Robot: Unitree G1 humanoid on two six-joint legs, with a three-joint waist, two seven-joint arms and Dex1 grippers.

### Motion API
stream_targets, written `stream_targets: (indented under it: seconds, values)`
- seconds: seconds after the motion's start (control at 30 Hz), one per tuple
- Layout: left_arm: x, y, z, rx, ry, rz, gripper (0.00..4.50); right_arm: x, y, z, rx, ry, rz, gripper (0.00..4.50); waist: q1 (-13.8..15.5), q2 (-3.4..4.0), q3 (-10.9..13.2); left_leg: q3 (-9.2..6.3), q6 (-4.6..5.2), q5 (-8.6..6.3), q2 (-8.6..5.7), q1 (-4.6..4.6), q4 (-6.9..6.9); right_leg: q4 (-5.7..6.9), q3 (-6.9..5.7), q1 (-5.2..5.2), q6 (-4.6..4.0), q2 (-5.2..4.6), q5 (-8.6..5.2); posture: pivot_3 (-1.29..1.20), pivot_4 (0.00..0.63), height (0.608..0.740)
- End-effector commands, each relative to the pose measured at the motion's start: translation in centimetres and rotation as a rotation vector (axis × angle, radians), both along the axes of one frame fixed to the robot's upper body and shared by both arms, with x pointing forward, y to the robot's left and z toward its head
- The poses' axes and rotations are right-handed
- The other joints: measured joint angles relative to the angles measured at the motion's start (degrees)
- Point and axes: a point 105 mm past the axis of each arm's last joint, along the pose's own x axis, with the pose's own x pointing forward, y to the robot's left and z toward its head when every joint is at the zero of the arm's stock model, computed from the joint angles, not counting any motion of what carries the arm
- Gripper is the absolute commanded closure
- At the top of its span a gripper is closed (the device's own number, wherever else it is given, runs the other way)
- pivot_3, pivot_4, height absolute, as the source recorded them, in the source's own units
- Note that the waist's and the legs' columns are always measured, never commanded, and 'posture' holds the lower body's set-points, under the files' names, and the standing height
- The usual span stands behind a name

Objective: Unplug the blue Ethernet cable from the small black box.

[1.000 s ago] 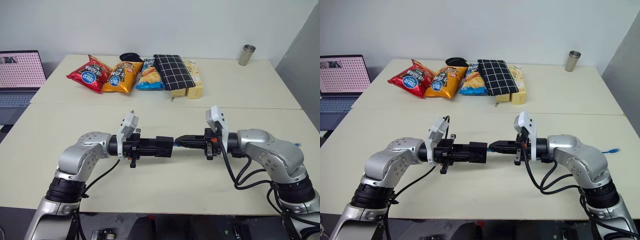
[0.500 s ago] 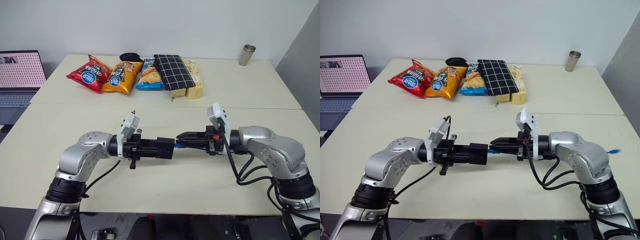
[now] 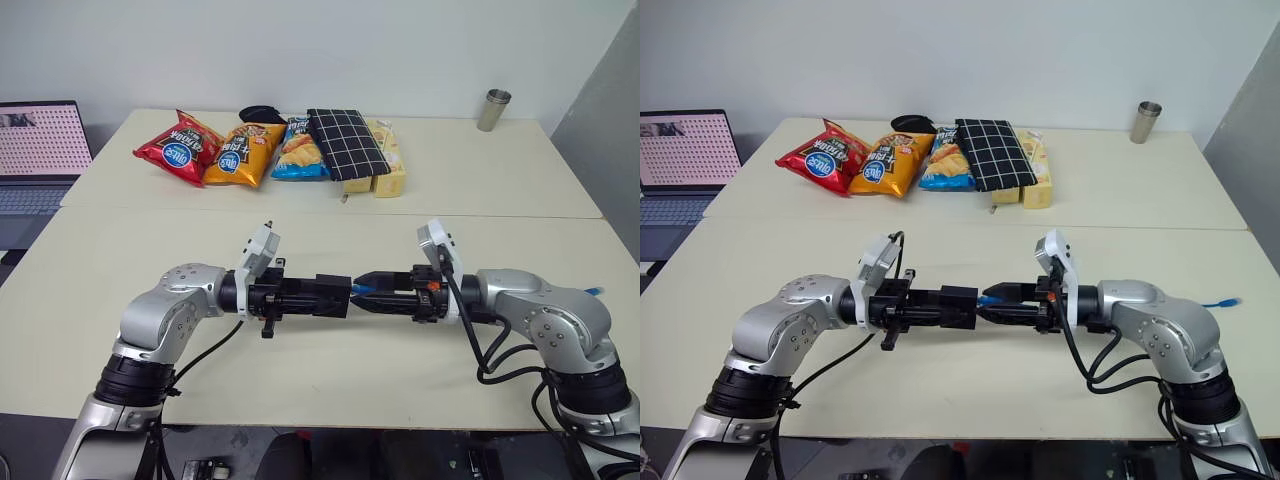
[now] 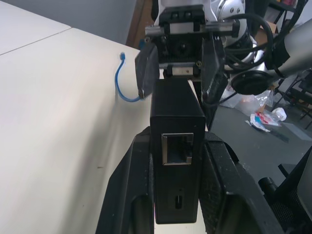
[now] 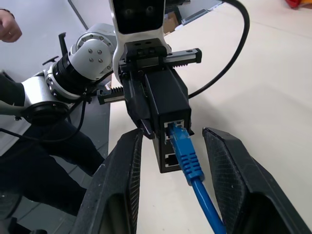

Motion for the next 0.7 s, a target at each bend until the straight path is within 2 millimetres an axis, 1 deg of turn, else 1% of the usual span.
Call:
stream_targets:
  seconds: [0.03, 0.7]
  values:
    - [-0.25, -0.35, 1.27, -0.025, -0.048, -0.024, 3.72, -0.56, 0.41, 0.79, 0.017, -0.037, 0.023, 2.42, 0.0, 0.00, 0.0, 0.00, 0.00, 0.00, 0.00, 0.00, 0.00, 0.00, 0.00, 0.00, 0.00, 0.00, 0.00, 0.00, 0.150, 0.740]
    - [-0.35, -0.40, 1.19, -0.025, -0.046, -0.019, 3.72, -0.25, -0.15, 1.09, 0.028, -0.016, 0.025, 2.42, 0.0, 0.00, 0.0, 0.00, 0.01, 0.00, 0.00, 0.00, 0.00, -0.02, 0.00, 0.00, 0.00, 0.00, 0.00, 0.00, 0.150, 0.740]
